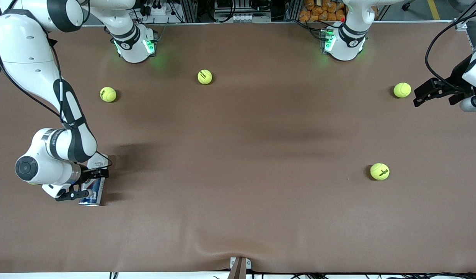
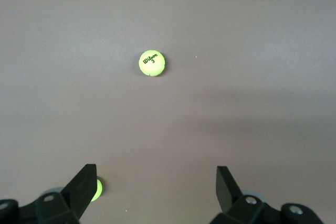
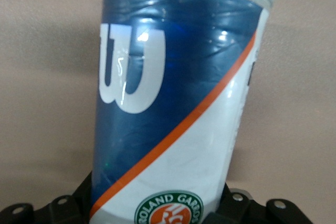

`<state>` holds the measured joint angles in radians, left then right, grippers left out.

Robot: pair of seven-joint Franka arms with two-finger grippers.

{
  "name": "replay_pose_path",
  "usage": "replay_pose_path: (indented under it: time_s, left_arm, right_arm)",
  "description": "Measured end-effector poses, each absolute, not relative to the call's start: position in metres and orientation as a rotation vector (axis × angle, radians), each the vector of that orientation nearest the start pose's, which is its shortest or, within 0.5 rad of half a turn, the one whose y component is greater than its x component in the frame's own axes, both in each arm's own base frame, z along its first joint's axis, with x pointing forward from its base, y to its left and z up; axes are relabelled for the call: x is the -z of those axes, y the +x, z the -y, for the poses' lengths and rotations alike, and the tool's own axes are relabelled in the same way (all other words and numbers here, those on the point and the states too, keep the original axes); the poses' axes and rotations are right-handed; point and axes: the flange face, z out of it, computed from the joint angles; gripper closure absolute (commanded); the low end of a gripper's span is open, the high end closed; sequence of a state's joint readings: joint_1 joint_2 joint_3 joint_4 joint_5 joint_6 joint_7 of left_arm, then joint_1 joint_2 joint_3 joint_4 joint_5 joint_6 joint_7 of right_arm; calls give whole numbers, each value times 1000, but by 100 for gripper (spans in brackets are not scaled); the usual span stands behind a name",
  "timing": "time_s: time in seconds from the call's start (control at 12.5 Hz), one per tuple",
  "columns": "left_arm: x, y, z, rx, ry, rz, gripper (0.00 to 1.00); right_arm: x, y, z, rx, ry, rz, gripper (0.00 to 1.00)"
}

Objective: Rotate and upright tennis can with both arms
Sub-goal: 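Carry the can with the right gripper and lay it down sideways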

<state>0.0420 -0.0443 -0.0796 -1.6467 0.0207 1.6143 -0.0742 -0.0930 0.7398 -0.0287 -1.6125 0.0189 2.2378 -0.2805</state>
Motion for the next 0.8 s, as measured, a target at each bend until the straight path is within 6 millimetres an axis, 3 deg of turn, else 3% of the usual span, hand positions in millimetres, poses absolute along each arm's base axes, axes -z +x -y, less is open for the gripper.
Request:
replay_pose_path:
  time_s: [0.4,0.56,0.8]
  left_arm:
    - [-615,545,19,13,-3118,57,0]
    - [-614,545,19,12,-3118,56,0]
    - [-614,545,19,10,-3118,56,0]
  right_arm:
    - [-219,694,72,-144,-3102,309,12]
    - [-246,703,51,-113,-3097,369,41]
    - [-271,707,14,-84,-3091,451,42]
